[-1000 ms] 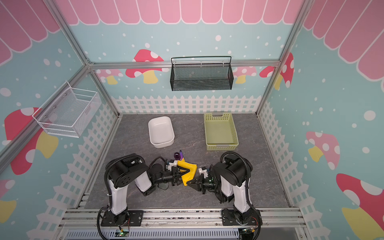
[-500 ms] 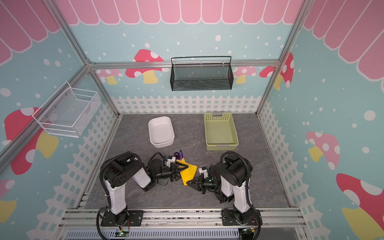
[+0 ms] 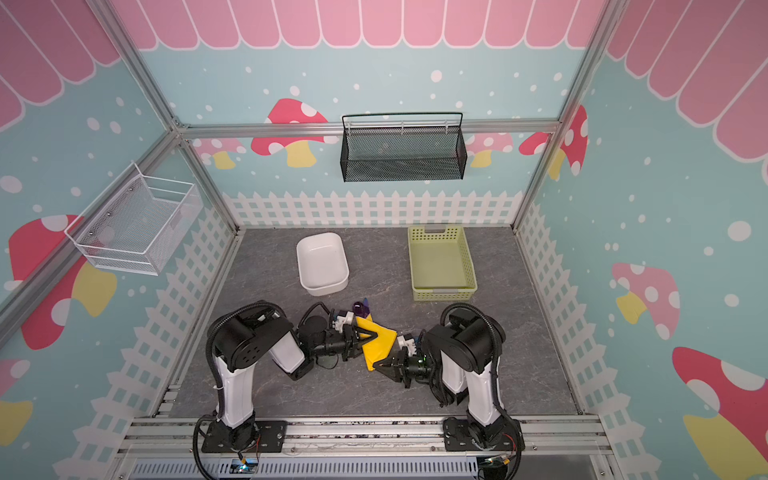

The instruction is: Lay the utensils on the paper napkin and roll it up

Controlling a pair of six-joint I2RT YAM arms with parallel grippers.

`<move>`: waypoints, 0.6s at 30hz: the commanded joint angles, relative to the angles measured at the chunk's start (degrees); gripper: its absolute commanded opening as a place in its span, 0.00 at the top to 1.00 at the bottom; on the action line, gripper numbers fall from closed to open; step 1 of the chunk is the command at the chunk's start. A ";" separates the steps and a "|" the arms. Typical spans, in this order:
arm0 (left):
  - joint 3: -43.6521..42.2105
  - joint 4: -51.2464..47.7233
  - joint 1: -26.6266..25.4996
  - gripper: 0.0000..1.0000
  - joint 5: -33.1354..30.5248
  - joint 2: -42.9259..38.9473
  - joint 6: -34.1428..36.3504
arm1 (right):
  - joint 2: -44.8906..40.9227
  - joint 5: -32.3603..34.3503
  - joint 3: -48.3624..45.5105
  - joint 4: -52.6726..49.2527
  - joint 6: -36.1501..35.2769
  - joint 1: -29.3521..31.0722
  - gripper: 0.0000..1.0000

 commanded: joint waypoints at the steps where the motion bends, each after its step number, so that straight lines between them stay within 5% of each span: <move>1: -1.83 -12.86 1.22 0.69 -3.05 4.06 -1.20 | 2.90 1.75 -1.67 6.40 2.03 0.17 0.97; 18: -2.19 -9.36 1.42 1.00 -3.04 4.33 -1.73 | 2.52 2.02 -3.26 6.31 1.68 0.32 0.96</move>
